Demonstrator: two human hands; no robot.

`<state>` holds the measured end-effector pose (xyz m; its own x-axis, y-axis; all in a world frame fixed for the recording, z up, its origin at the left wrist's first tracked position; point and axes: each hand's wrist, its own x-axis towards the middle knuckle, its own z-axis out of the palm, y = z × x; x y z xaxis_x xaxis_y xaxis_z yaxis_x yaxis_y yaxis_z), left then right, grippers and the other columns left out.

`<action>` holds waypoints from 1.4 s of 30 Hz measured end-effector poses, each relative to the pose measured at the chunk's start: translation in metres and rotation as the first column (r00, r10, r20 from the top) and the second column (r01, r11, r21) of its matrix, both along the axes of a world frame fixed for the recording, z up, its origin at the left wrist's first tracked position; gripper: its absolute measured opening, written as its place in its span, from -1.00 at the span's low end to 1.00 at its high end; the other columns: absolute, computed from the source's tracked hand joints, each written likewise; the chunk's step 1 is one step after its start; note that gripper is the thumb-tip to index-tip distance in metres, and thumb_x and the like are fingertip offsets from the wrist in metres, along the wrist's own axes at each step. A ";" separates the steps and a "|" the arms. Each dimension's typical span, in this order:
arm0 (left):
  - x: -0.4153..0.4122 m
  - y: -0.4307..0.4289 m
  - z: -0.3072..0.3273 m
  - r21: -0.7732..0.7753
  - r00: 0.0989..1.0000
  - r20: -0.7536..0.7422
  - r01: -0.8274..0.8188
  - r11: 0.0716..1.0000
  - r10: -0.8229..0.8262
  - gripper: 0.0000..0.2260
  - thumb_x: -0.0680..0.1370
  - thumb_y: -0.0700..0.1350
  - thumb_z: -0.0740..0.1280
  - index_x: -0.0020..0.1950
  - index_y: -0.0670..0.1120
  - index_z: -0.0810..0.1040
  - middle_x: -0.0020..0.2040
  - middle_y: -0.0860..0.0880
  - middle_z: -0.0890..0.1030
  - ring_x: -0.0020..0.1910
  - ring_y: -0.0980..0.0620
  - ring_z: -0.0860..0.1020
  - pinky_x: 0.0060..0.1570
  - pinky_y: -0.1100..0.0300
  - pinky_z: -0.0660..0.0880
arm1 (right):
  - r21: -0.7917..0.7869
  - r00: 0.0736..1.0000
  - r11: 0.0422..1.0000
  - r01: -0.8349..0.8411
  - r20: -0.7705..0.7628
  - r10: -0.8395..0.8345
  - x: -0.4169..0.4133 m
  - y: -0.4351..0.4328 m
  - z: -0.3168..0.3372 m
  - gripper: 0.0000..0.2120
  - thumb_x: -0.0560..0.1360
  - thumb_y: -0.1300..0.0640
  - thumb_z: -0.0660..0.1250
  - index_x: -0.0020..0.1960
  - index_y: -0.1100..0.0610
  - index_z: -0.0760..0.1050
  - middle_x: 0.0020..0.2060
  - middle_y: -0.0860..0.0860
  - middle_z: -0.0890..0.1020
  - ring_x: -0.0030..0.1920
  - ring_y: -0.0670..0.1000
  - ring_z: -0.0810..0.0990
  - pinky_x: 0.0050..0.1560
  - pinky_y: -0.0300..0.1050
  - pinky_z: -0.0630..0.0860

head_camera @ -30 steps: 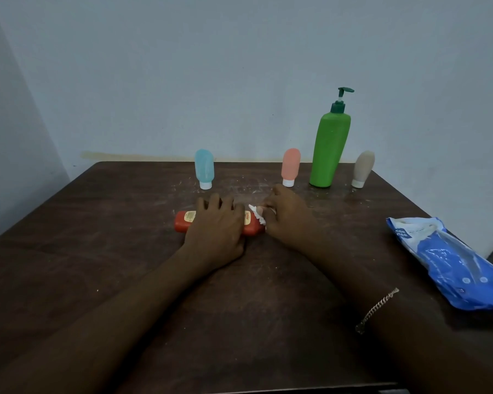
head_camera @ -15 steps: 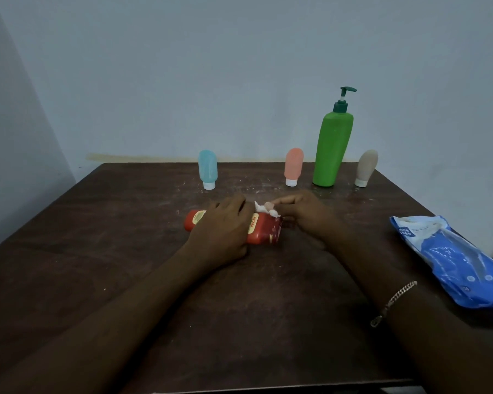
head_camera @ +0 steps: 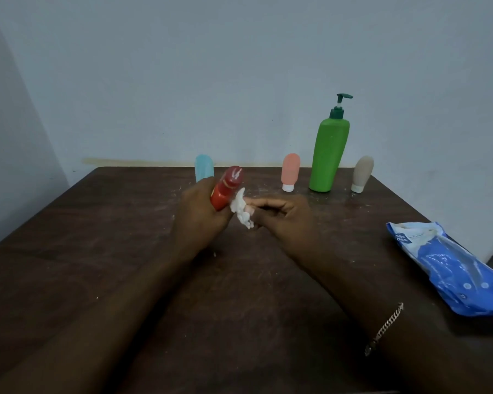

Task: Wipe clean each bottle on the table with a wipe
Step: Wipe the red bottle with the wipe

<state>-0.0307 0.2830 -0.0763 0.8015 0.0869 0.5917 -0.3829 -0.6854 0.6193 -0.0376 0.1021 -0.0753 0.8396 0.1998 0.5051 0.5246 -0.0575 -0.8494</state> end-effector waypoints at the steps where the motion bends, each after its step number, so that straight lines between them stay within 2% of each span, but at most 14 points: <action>1: -0.001 0.002 0.002 -0.027 1.000 -0.014 -0.004 1.000 0.004 -0.82 0.46 -0.05 0.49 -0.02 -0.04 0.55 -0.17 0.01 0.61 -0.19 0.08 0.59 -0.18 0.14 0.52 | 0.020 0.999 0.999 0.035 0.026 -0.036 0.000 -0.002 0.003 -0.78 0.47 0.31 0.44 0.11 0.23 0.65 -0.08 0.04 0.73 -0.17 0.00 0.70 -0.16 -0.18 0.62; 5: -0.004 0.004 0.006 -0.038 0.994 -0.089 0.063 0.997 -0.066 -0.74 0.46 -0.08 0.50 0.06 0.07 0.50 -0.10 0.07 0.61 -0.11 0.14 0.58 -0.07 0.22 0.49 | 0.107 0.978 0.981 0.161 0.119 -0.173 0.004 -0.010 0.009 -0.81 0.49 0.31 0.43 0.10 0.24 0.64 -0.07 0.06 0.72 -0.10 -0.01 0.70 -0.09 -0.10 0.64; 9: -0.006 -0.004 0.006 -0.031 0.982 -0.108 0.150 0.988 -0.152 -0.72 0.47 -0.02 0.51 0.14 0.05 0.56 -0.08 0.09 0.64 -0.09 0.16 0.61 0.04 0.15 0.55 | -0.014 0.890 0.972 0.234 0.406 -0.208 -0.006 0.001 0.013 -0.82 0.49 0.35 0.40 0.06 0.19 0.65 -0.03 0.05 0.61 0.02 0.00 0.63 0.00 -0.17 0.59; 13: -0.013 -0.011 0.010 -0.142 0.969 -0.087 0.218 0.965 -0.232 -0.67 0.47 0.07 0.50 0.18 0.04 0.57 -0.01 0.16 0.65 0.00 0.20 0.63 0.04 0.27 0.52 | -0.134 0.786 0.953 0.271 0.603 -0.139 -0.012 0.008 0.015 -0.85 0.48 0.26 0.47 0.04 0.23 0.66 -0.03 0.06 0.56 0.03 0.01 0.59 0.01 -0.05 0.58; 15: -0.014 -0.012 0.011 -0.147 0.968 -0.109 0.207 0.967 -0.224 -0.70 0.47 0.02 0.51 0.16 0.05 0.56 -0.04 0.16 0.64 -0.02 0.18 0.62 0.03 0.29 0.50 | -0.120 0.802 0.946 0.300 0.569 -0.182 -0.008 0.007 0.013 -0.90 0.47 0.26 0.48 -0.02 0.20 0.66 -0.06 0.03 0.58 0.00 -0.03 0.60 -0.03 -0.03 0.58; 18: -0.012 -0.013 0.009 -0.109 0.970 -0.150 0.175 0.979 -0.190 -0.77 0.47 -0.05 0.51 0.06 0.00 0.55 -0.11 0.07 0.64 -0.08 0.10 0.63 0.08 0.14 0.55 | -0.028 0.872 0.944 0.328 0.394 -0.291 -0.003 0.001 0.016 -0.91 0.46 0.23 0.48 -0.07 0.16 0.59 -0.13 -0.02 0.61 -0.07 -0.04 0.63 -0.09 0.00 0.62; 20: -0.011 -0.013 0.009 -0.105 0.971 -0.151 0.172 0.980 -0.186 -0.76 0.46 -0.04 0.51 0.07 0.00 0.56 -0.11 0.08 0.64 -0.08 0.10 0.63 0.09 0.10 0.56 | 0.039 0.924 0.966 0.254 0.286 -0.254 -0.006 0.000 0.017 -0.84 0.45 0.24 0.49 -0.05 0.18 0.53 -0.14 0.01 0.64 -0.08 -0.03 0.66 -0.09 -0.02 0.65; 23: -0.012 -0.012 0.010 -0.103 0.972 -0.102 0.199 0.974 -0.210 -0.72 0.46 -0.02 0.52 0.12 0.04 0.57 -0.09 0.14 0.63 -0.05 0.13 0.62 0.05 0.16 0.55 | 0.002 0.933 0.984 0.179 0.316 -0.171 -0.013 0.006 0.017 -0.83 0.44 0.24 0.51 -0.03 0.18 0.56 -0.10 0.05 0.64 -0.04 0.01 0.67 -0.06 0.00 0.65; 26: -0.010 -0.003 0.009 -0.009 0.973 -0.131 0.192 0.981 -0.191 -0.76 0.45 -0.06 0.52 0.00 0.14 0.51 -0.14 0.12 0.61 -0.10 0.13 0.61 0.06 0.13 0.55 | 0.020 0.945 0.977 0.211 0.252 -0.209 -0.005 -0.001 0.019 -0.80 0.44 0.24 0.50 0.04 0.14 0.58 -0.10 0.00 0.64 -0.06 -0.04 0.65 -0.02 -0.09 0.62; 29: -0.007 0.008 0.007 0.110 0.969 -0.189 0.182 0.977 -0.160 -0.70 0.43 -0.07 0.53 0.08 0.11 0.53 -0.08 0.13 0.60 -0.04 0.11 0.58 0.17 0.03 0.52 | 0.076 0.973 0.984 0.163 0.154 -0.173 0.003 -0.013 0.022 -0.71 0.44 0.26 0.48 0.16 0.14 0.61 -0.04 0.03 0.65 -0.01 -0.01 0.64 0.07 -0.08 0.59; 33: -0.006 0.009 0.005 0.209 0.973 -0.171 0.191 0.959 -0.156 -0.64 0.41 -0.08 0.55 0.16 0.08 0.56 -0.06 0.14 0.59 -0.03 0.14 0.54 0.12 0.09 0.50 | -0.222 0.960 0.950 0.220 0.223 -0.170 0.010 -0.016 0.017 -0.76 0.48 0.15 0.44 0.15 0.05 0.65 -0.03 -0.07 0.61 0.00 -0.11 0.60 0.04 -0.16 0.55; 36: -0.007 0.009 0.005 0.224 0.971 -0.170 0.204 0.953 -0.168 -0.64 0.41 -0.10 0.54 0.16 0.08 0.57 -0.06 0.16 0.58 -0.04 0.17 0.54 0.05 0.25 0.45 | -0.251 0.937 0.942 0.223 0.321 -0.136 0.006 -0.013 0.017 -0.79 0.47 0.14 0.45 0.10 0.04 0.67 -0.09 -0.08 0.62 -0.05 -0.07 0.60 -0.03 0.02 0.57; 39: -0.008 0.010 0.006 0.243 0.966 -0.175 0.228 0.943 -0.189 -0.64 0.43 -0.14 0.53 0.17 0.09 0.56 -0.07 0.21 0.55 -0.07 0.25 0.51 -0.06 0.42 0.33 | -0.250 0.902 0.951 0.185 0.428 -0.063 0.001 -0.007 0.016 -0.81 0.45 0.19 0.48 0.06 0.09 0.68 -0.11 -0.06 0.61 -0.07 -0.05 0.61 -0.08 -0.10 0.55; 42: -0.010 0.009 0.007 0.244 0.963 -0.174 0.246 0.938 -0.207 -0.71 0.41 -0.14 0.54 0.05 0.09 0.55 -0.15 0.21 0.56 -0.13 0.21 0.53 -0.13 0.35 0.36 | -0.240 0.921 0.943 0.232 0.365 -0.134 0.009 -0.016 0.017 -0.82 0.44 0.18 0.48 0.04 0.10 0.69 -0.13 -0.10 0.60 -0.09 -0.08 0.59 -0.11 -0.14 0.52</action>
<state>-0.0408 0.2924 -0.0695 0.8596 -0.2490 0.4461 -0.4674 -0.7358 0.4900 -0.0282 0.0862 -0.0587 0.6623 0.2306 0.7129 0.7351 -0.3840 -0.5587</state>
